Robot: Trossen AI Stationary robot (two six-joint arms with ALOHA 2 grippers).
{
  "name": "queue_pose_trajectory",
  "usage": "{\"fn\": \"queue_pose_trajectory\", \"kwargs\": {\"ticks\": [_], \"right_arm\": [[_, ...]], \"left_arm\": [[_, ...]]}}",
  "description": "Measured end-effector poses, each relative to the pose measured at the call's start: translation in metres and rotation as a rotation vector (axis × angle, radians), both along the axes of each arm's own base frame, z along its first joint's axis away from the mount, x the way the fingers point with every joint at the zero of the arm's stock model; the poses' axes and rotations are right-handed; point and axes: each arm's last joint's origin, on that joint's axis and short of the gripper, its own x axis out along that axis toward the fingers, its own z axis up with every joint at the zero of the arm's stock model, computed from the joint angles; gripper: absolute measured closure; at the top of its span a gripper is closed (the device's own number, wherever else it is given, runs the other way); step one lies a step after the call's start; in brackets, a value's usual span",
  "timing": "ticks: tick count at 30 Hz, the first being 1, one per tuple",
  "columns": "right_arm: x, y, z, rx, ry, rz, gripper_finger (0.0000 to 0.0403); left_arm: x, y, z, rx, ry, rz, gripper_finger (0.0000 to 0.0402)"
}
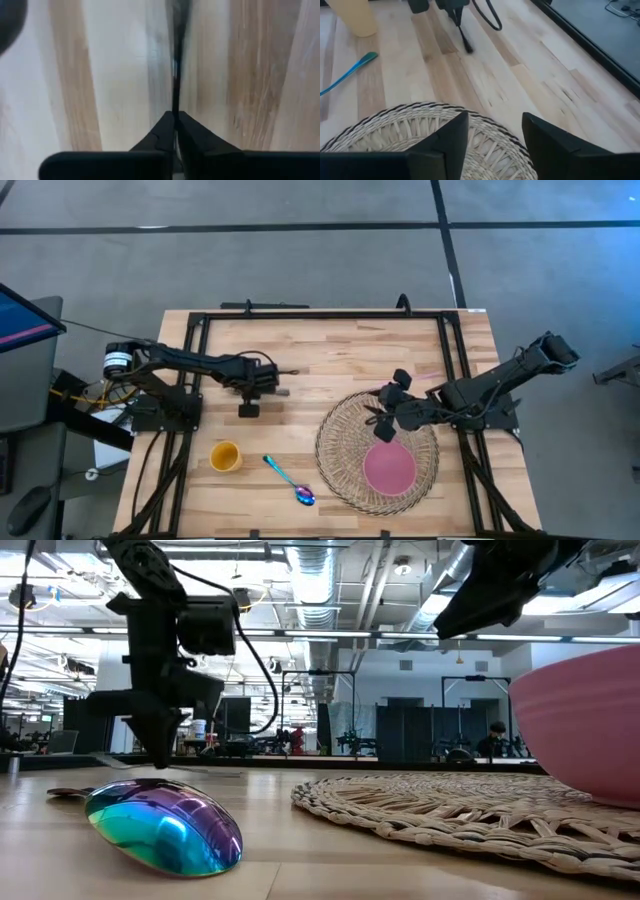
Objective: Pick & Place Utensil
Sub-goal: Put the black fork into the pink bowl on the brown mat
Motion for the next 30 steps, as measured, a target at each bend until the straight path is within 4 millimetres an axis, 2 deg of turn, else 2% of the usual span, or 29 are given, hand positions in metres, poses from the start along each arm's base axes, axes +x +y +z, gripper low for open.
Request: {"fn": "queue_pose_trajectory", "kwargs": {"ticks": [10, 16, 22, 26, 30], "right_arm": [[0.001, 0.001, 0.002, 0.010, -0.024, 0.000, 0.0225], [0.007, 0.003, 0.009, 0.000, -0.095, 0.031, 0.0228], [0.012, 0.005, 0.016, -0.040, -0.155, 0.076, 0.0235], [0.014, 0.006, 0.019, -0.062, -0.182, 0.099, 0.0240], [0.016, 0.006, 0.025, -0.045, -0.242, 0.095, 0.0245]], "left_arm": [[-0.009, -0.002, 0.025, 0.008, -0.150, 0.030, 0.0392], [-0.007, -0.016, 0.057, -0.062, -0.449, -0.004, 0.0393], [-0.002, -0.035, 0.090, -0.133, -0.764, -0.138, 0.0392], [0.004, -0.047, 0.103, -0.158, -0.913, -0.208, 0.0391], [0.014, -0.057, 0.108, -0.171, -1.007, -0.261, 0.0390]]}}
